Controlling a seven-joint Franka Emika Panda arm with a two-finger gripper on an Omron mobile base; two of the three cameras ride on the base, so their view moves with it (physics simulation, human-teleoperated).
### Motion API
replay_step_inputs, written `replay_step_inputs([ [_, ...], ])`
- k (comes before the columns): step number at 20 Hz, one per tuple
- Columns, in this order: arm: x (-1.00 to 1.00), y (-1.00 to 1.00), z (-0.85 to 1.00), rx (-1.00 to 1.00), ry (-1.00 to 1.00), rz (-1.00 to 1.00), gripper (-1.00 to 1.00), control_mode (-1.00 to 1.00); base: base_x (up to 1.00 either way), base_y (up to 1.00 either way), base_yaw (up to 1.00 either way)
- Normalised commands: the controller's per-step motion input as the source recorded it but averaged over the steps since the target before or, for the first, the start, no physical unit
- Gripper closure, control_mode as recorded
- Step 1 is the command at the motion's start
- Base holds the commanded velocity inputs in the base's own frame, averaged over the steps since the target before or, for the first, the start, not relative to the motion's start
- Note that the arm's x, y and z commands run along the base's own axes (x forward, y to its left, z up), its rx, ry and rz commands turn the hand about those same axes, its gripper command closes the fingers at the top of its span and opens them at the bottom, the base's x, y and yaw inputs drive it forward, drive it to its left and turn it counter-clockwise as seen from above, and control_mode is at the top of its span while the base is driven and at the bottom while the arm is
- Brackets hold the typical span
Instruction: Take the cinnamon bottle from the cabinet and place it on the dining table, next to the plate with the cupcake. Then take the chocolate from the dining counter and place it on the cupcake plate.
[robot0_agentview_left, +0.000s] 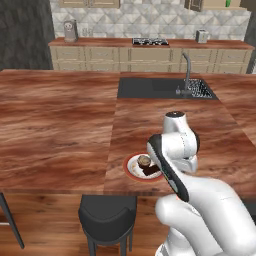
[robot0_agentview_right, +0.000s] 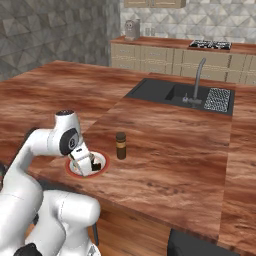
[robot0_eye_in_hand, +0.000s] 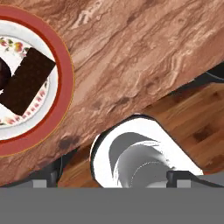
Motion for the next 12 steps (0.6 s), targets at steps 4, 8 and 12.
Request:
replay_step_inputs([
  [4, -0.80, 0.00, 0.04, 0.00, -0.04, 0.38, -1.00, -1.00, 0.00, 0.00, 0.00],
  [8, -0.83, 0.00, 0.00, 0.00, -0.10, 0.30, -1.00, -1.00, 0.00, 0.00, 0.00],
  [12, -0.82, 0.01, 0.00, -0.03, -0.18, 0.24, -1.00, -1.00, 0.00, 0.00, 0.00],
])
